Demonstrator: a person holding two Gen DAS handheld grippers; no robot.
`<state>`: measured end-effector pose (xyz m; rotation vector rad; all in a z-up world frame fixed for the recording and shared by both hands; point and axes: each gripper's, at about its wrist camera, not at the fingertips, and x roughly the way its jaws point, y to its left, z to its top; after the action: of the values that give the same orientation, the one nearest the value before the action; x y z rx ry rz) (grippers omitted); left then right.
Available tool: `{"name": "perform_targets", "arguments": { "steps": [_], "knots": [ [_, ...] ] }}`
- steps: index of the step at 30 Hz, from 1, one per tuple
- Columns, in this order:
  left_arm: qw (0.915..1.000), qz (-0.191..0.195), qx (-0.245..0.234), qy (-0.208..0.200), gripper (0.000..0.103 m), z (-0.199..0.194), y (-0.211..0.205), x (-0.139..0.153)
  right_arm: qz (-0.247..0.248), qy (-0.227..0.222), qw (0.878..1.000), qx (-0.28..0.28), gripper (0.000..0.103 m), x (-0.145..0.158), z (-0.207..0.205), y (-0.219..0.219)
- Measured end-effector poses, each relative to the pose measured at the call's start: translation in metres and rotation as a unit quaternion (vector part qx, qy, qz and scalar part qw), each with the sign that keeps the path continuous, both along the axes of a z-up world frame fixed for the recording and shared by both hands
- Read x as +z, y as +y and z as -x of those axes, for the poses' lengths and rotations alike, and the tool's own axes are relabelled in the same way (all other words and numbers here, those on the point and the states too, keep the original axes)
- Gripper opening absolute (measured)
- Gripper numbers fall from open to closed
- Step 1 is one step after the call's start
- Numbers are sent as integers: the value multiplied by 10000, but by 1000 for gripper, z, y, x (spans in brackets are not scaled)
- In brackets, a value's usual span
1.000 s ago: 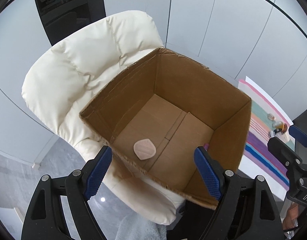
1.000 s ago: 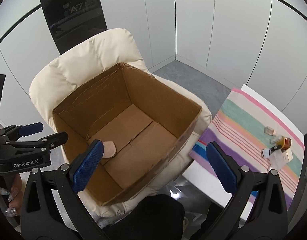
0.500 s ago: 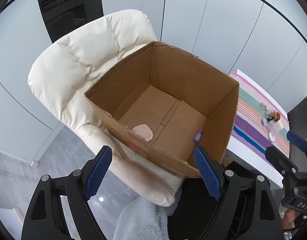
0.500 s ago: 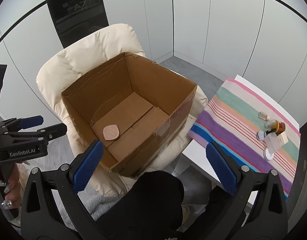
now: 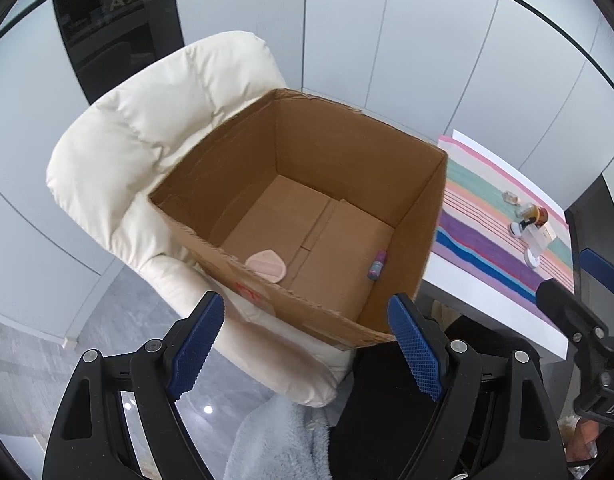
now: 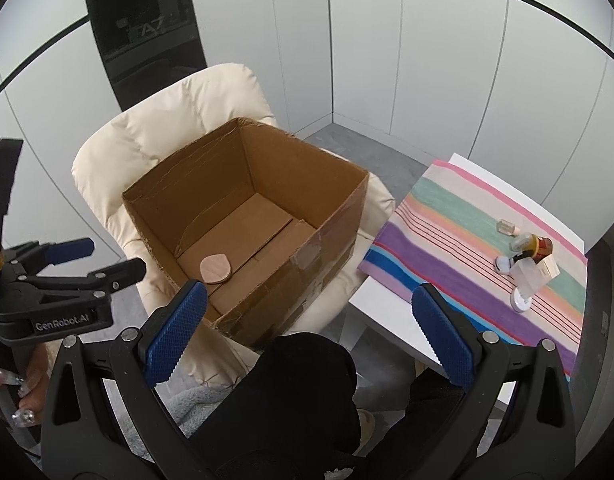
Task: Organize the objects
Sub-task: 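Withdraw both tools from the box back toward the table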
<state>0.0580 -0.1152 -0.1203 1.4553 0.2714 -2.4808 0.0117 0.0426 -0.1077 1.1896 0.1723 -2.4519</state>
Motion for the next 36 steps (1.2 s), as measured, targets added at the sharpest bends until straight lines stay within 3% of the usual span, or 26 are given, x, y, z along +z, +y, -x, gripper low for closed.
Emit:
{"name": "perform_targets", "arguments": {
  "steps": [5, 18, 36],
  "knots": [
    [9995, 174, -274, 44, 86, 13, 22, 1, 30, 55, 9996, -281, 103, 3, 3, 20],
    [9935, 55, -1139, 39, 86, 59, 101, -1, 52, 32, 9924, -1226, 103, 2, 9, 113],
    [9726, -1, -2315, -221, 86, 116, 245, -14, 231, -124, 9601, -2784, 103, -11, -1, 275]
  ]
}}
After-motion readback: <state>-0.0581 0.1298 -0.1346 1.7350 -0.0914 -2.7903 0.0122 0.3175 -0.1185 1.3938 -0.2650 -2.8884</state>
